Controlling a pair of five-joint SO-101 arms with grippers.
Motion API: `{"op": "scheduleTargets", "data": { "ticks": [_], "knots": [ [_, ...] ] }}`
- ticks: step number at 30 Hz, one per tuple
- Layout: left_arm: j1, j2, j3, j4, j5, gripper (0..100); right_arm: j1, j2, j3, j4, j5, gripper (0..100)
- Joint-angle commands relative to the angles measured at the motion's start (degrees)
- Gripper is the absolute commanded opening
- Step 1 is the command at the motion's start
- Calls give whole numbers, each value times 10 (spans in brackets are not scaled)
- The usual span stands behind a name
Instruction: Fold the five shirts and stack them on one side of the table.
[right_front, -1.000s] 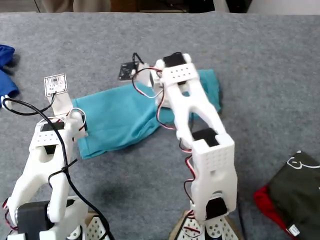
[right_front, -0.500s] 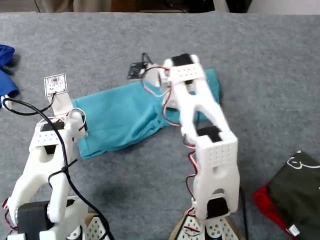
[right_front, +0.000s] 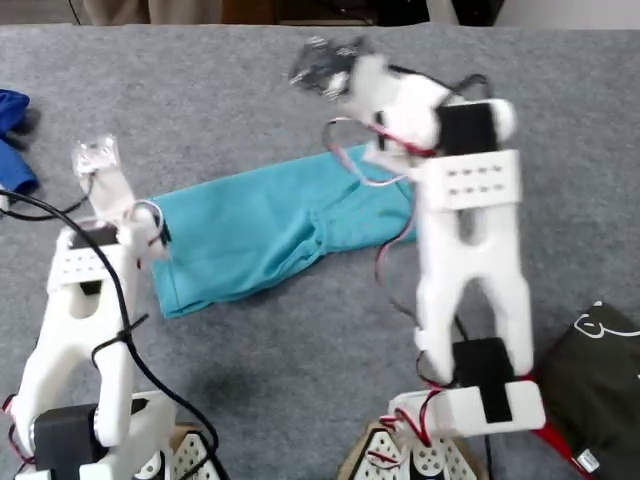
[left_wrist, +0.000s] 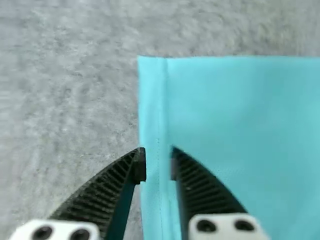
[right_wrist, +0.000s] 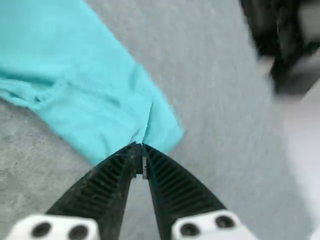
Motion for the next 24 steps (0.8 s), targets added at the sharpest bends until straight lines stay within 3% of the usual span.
{"op": "scheduleTargets", "data": {
  "ticks": [1,5,8,13,24],
  "knots": [
    [-27,-19,-99,100,4,130,61,-21,87,-53,-89,5],
    [-36,-13,-148,204,33,222,95,-23,221,-211,-194,5],
    [-34,-13,-155,222,67,274,105,-22,237,-276,-247,5],
    [-37,22,-149,224,31,275,106,-18,225,-310,-249,5],
    [-51,184,-200,231,31,274,136,-23,254,-354,-251,5]
  ]
}}
